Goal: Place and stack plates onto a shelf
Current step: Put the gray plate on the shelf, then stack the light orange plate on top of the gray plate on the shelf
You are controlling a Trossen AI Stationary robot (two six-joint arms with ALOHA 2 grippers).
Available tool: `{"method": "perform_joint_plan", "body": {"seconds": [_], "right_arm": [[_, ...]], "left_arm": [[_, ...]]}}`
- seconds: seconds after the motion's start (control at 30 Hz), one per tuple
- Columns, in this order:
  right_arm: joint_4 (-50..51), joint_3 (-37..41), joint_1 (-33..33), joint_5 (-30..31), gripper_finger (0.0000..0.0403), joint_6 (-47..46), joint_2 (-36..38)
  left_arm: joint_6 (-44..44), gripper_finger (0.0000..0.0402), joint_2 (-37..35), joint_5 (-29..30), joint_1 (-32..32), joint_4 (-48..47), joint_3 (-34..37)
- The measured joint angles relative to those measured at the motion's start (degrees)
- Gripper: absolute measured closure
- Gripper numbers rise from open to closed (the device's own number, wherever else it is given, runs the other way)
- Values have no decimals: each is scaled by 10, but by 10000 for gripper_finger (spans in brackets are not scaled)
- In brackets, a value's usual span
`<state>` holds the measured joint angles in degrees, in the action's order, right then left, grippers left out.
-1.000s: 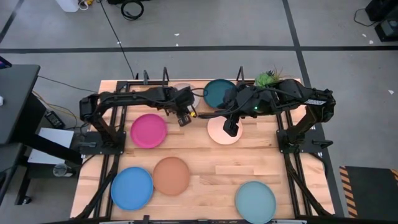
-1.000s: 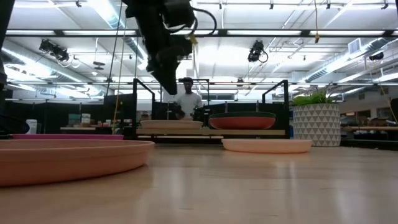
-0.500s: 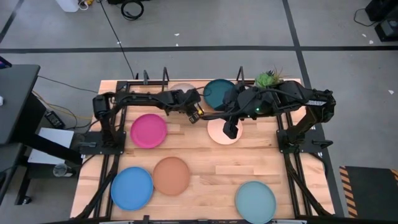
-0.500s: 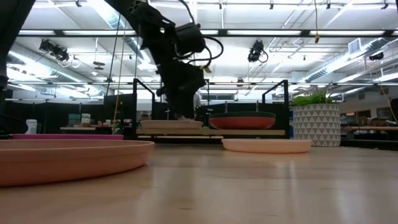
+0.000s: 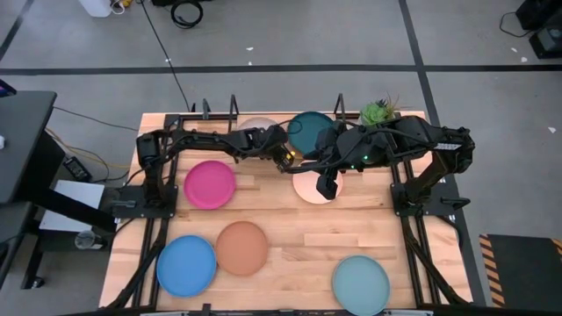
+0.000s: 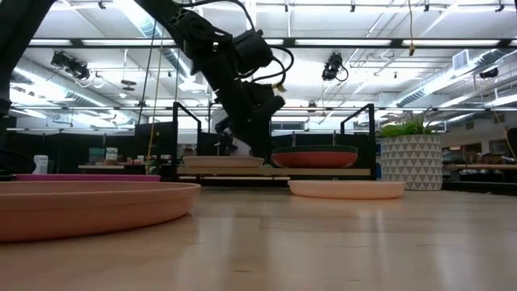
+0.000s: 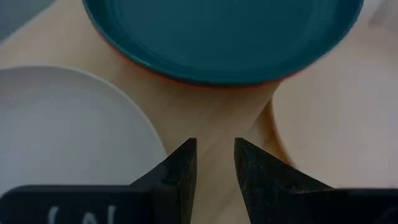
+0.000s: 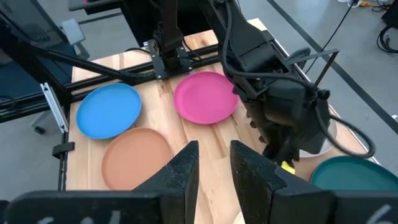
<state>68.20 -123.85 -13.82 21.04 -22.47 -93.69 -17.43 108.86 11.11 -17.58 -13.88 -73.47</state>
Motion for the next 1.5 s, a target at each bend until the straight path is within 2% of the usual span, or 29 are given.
{"method": "perform_joint_plan", "body": {"seconds": [0.13, 0.3, 0.4, 0.63, 0.7, 0.97, 1.5], "right_arm": [[0, 0, 0, 0, 305, 1, 0], [1, 0, 0, 0, 305, 1, 0], [2, 0, -1, 0, 305, 1, 0], [6, 0, -1, 0, 305, 1, 0], [6, 0, -1, 1, 305, 1, 0], [7, 0, 1, 3, 305, 5, 0], [7, 0, 4, 3, 305, 13, 0]], "left_arm": [[-46, 287, 0, -24, -15, 6, 0], [-36, 287, -5, -53, -30, 8, 0], [-29, 288, -11, -32, -31, -23, -1], [-1, 298, -9, 61, -12, -63, 0], [-1, 299, 0, 65, -4, -60, -1], [-15, 299, 16, 17, -1, -35, -1], [10, 299, -8, 33, -8, -70, 0]]}}
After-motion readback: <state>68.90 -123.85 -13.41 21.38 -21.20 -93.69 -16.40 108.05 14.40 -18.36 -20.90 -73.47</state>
